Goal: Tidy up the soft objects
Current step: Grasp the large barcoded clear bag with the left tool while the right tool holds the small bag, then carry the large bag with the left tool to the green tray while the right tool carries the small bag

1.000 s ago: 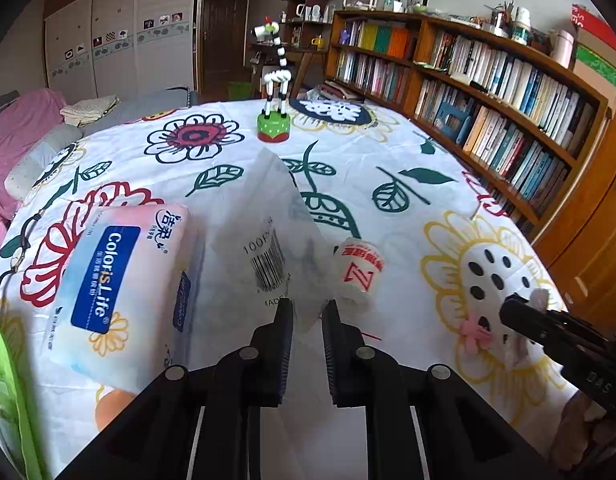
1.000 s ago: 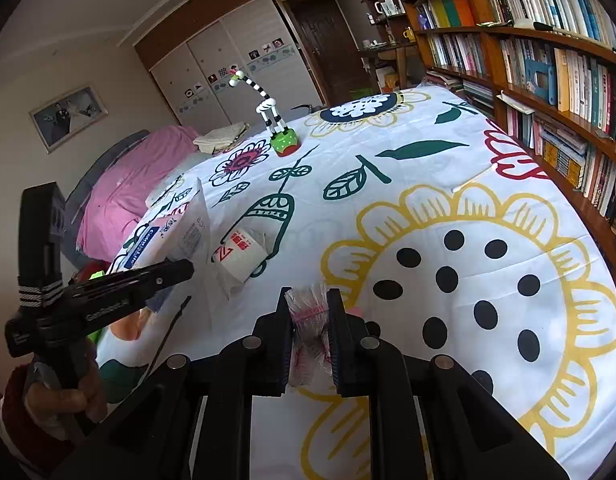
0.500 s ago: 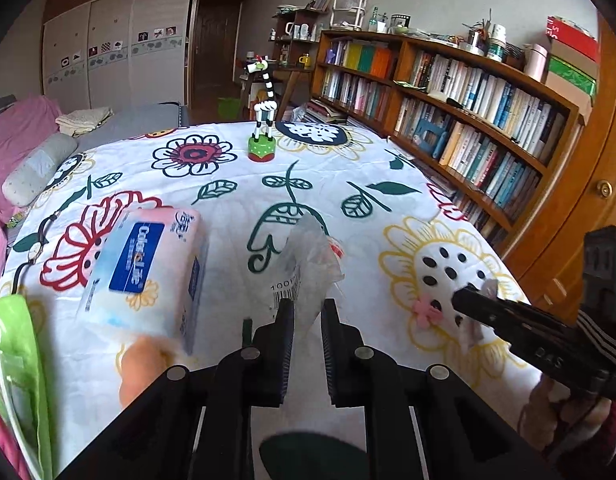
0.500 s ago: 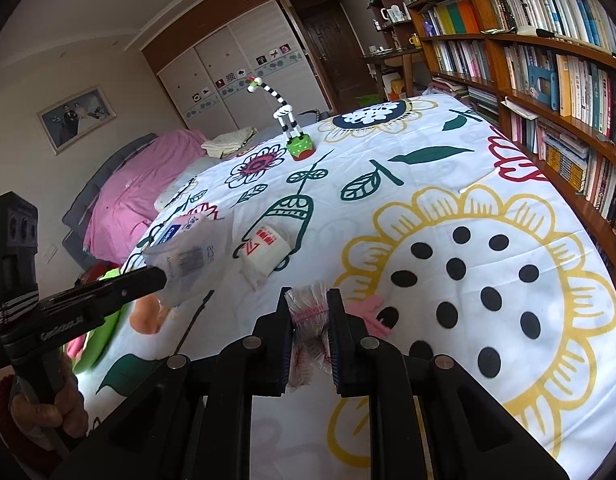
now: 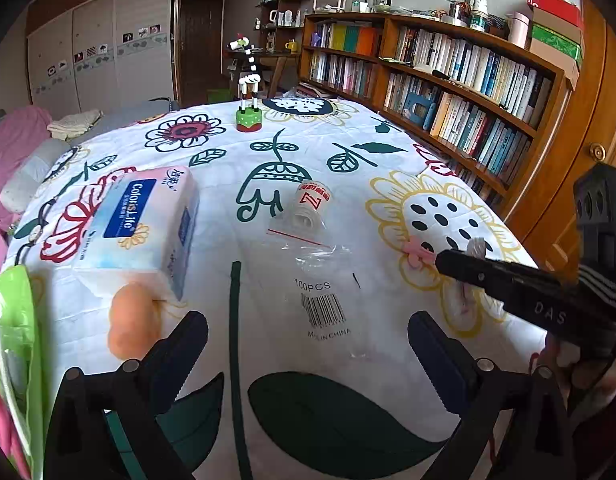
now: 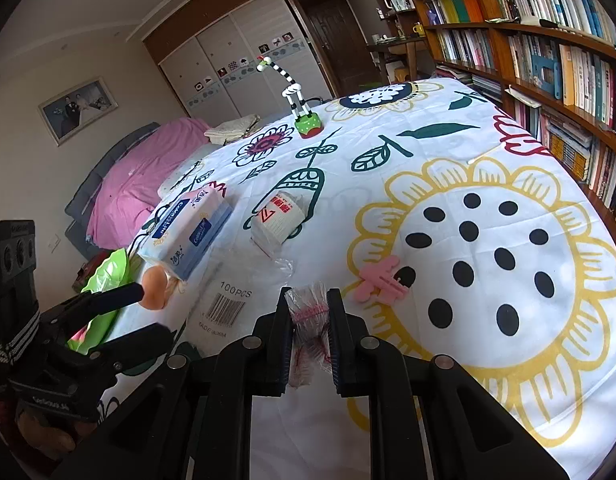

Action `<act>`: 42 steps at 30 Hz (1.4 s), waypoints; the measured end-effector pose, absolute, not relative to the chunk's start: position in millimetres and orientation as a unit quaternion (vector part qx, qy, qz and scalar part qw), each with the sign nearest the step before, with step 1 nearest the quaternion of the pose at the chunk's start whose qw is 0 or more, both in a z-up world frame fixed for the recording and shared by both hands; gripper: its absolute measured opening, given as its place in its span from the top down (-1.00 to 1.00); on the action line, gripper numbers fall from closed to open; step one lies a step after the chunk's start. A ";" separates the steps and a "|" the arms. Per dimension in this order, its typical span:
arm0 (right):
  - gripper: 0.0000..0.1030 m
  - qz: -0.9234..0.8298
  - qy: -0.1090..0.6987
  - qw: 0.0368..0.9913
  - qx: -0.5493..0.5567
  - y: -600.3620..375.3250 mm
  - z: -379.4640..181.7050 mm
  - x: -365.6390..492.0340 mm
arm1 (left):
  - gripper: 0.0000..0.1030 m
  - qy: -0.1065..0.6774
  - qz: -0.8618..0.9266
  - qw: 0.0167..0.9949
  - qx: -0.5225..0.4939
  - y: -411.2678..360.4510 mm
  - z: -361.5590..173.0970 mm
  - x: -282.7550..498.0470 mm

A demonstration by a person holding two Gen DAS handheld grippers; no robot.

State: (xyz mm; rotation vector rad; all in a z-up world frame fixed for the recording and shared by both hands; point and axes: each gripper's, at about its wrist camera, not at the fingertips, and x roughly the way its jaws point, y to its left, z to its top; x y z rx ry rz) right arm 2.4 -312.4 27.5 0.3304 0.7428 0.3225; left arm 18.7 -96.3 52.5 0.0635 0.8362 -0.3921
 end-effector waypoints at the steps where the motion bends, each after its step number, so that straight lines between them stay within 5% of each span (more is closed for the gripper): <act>1: 0.69 0.156 0.360 0.906 0.160 -312.6 27.3 1.6 | -0.99 0.405 -0.191 0.893 0.029 -97.2 51.5 20.3; 10: 0.69 0.152 0.360 0.905 0.166 -313.5 25.1 0.6 | -0.96 0.453 -0.187 0.872 0.019 -108.6 18.4 49.5; 14: 0.69 0.151 0.362 0.905 0.166 -313.1 25.2 0.5 | -0.19 0.461 -0.175 0.870 0.031 -113.8 11.3 52.1; 15: 0.69 0.151 0.362 0.905 0.167 -313.2 25.2 0.4 | 0.17 0.457 -0.178 0.871 0.033 -114.0 12.5 50.9; 21: 0.69 0.152 0.358 0.906 0.166 -310.5 26.0 1.1 | 0.55 0.435 -0.177 0.883 0.009 -100.2 28.2 41.5; 42: 0.69 0.223 0.352 0.901 0.121 -227.6 49.4 -3.8 | 0.59 0.368 -0.098 0.924 -0.043 -1.2 74.0 7.8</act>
